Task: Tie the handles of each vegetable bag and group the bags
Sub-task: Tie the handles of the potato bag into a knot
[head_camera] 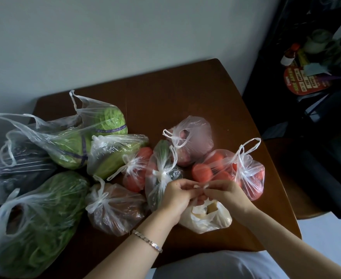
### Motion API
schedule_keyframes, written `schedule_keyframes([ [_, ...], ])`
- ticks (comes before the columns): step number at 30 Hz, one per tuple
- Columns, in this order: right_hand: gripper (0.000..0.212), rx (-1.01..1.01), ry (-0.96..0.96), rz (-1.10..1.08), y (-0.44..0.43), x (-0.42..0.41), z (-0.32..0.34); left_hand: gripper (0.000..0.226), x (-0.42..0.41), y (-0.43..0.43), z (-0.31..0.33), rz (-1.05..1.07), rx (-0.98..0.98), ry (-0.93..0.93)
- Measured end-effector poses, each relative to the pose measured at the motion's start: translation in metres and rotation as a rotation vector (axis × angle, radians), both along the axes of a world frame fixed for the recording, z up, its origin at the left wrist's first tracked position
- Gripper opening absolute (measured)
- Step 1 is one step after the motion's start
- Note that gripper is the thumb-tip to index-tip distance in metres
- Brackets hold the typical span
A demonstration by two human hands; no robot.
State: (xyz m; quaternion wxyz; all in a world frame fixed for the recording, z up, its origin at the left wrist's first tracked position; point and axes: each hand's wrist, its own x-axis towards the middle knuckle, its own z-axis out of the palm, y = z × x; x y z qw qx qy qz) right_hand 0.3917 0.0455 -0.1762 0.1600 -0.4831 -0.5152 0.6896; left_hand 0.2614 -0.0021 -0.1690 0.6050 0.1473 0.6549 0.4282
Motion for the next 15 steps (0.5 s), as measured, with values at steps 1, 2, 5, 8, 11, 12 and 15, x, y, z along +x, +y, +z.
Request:
schedule_keyframes([
  [1, 0.012, 0.047, -0.011, 0.007, -0.001, 0.0, 0.0, 0.014, 0.0, 0.0, -0.001, 0.01, 0.011, 0.036],
  [2, 0.011, 0.096, -0.036, -0.007, -0.001, 0.0, -0.001, 0.016, 0.001, 0.0, -0.002, 0.003, 0.029, 0.076],
  [5, 0.02, 0.184, -0.135, -0.142, -0.003, 0.0, -0.007, 0.017, 0.001, -0.002, -0.006, -0.133, 0.131, 0.191],
  [8, 0.022, 0.221, -0.201, -0.24, -0.002, 0.001, -0.011, 0.017, -0.002, -0.006, -0.006, -0.391, 0.172, 0.26],
  [11, 0.02, 0.241, -0.315, -0.146, 0.001, -0.003, -0.017, 0.014, -0.003, -0.006, -0.011, -0.544, 0.261, 0.487],
  [12, 0.016, 0.258, -0.362, -0.073, 0.002, -0.006, -0.02, 0.012, -0.002, -0.004, -0.014, -0.547, 0.313, 0.587],
  [15, 0.013, 0.328, -0.389, 0.092, 0.002, -0.012, -0.019, 0.005, -0.004, 0.004, -0.019, -0.454, 0.376, 0.727],
])
